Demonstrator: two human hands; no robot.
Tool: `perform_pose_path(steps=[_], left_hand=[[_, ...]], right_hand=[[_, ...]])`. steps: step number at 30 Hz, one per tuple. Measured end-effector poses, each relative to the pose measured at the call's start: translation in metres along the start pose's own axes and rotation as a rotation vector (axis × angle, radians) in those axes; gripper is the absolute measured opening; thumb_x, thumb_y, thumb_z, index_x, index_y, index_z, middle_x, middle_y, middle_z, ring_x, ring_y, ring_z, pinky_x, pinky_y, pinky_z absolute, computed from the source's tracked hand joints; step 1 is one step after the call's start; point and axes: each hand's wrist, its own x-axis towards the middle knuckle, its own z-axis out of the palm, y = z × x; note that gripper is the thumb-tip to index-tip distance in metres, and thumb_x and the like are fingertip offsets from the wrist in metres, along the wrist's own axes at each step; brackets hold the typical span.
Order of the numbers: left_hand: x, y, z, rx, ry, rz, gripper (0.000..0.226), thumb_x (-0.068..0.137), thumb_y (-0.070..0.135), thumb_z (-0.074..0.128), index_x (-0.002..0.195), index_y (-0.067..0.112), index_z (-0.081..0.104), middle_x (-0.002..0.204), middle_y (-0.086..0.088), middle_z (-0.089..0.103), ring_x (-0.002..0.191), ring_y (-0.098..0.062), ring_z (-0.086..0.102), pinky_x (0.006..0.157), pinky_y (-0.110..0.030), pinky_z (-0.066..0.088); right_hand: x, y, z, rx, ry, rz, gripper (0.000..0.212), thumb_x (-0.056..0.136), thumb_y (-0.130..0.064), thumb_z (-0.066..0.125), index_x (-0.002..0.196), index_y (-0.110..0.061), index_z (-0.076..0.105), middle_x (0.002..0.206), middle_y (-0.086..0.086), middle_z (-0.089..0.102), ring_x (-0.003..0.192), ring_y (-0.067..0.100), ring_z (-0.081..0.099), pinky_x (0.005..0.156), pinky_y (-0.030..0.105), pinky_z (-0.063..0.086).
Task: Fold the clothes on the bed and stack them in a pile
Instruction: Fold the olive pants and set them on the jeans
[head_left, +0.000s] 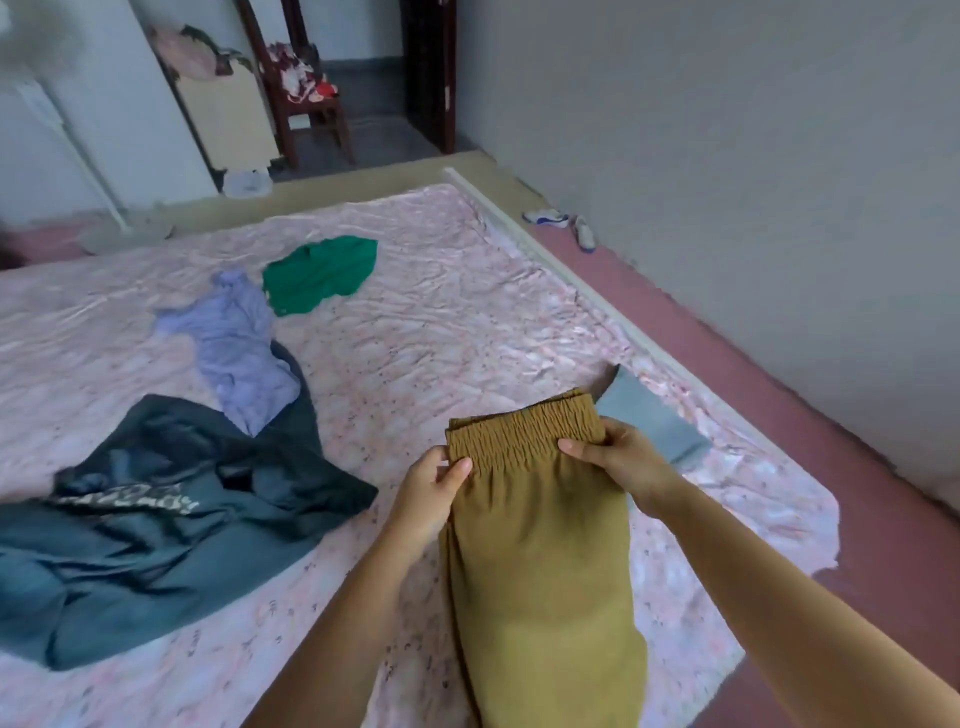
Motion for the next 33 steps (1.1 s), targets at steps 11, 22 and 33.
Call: perform_pose_path(steps=[11, 22, 33], left_hand=[[0.132, -0.192, 0.027, 0.175, 0.299, -0.305, 0.019, 0.093, 0.023, 0.051, 0.105, 0.01, 0.057, 0.094, -0.004, 0.061, 0.09, -0.022, 0.058, 0.081, -0.035, 0.046], [0.236, -0.319, 0.027, 0.178, 0.443, -0.38, 0.017, 0.098, 0.023, 0.041, 0.107, 0.013, 0.051, 0.096, 0.0, 0.055, 0.091, -0.017, 0.051, 0.077, -0.027, 0.035], [0.349, -0.368, -0.038, 0.072, 0.574, -0.33, 0.018, 0.096, 0.02, 0.047, 0.108, 0.011, 0.057, 0.1, -0.004, 0.06, 0.095, -0.023, 0.056, 0.082, -0.032, 0.045]], right_hand=[[0.22, 0.168, 0.055, -0.14, -0.297, 0.121, 0.022, 0.082, -0.006, 0.066, 0.103, -0.007, 0.06, 0.089, -0.002, 0.065, 0.08, 0.012, 0.062, 0.057, 0.01, 0.05], [0.351, 0.286, 0.105, -0.262, -0.387, 0.058, 0.018, 0.087, -0.016, 0.061, 0.105, -0.016, 0.059, 0.099, -0.001, 0.063, 0.094, 0.017, 0.059, 0.076, 0.024, 0.046], [0.456, 0.297, 0.164, -0.332, -0.268, -0.166, 0.031, 0.087, -0.029, 0.062, 0.111, -0.011, 0.061, 0.105, 0.006, 0.066, 0.096, 0.021, 0.061, 0.085, 0.037, 0.051]])
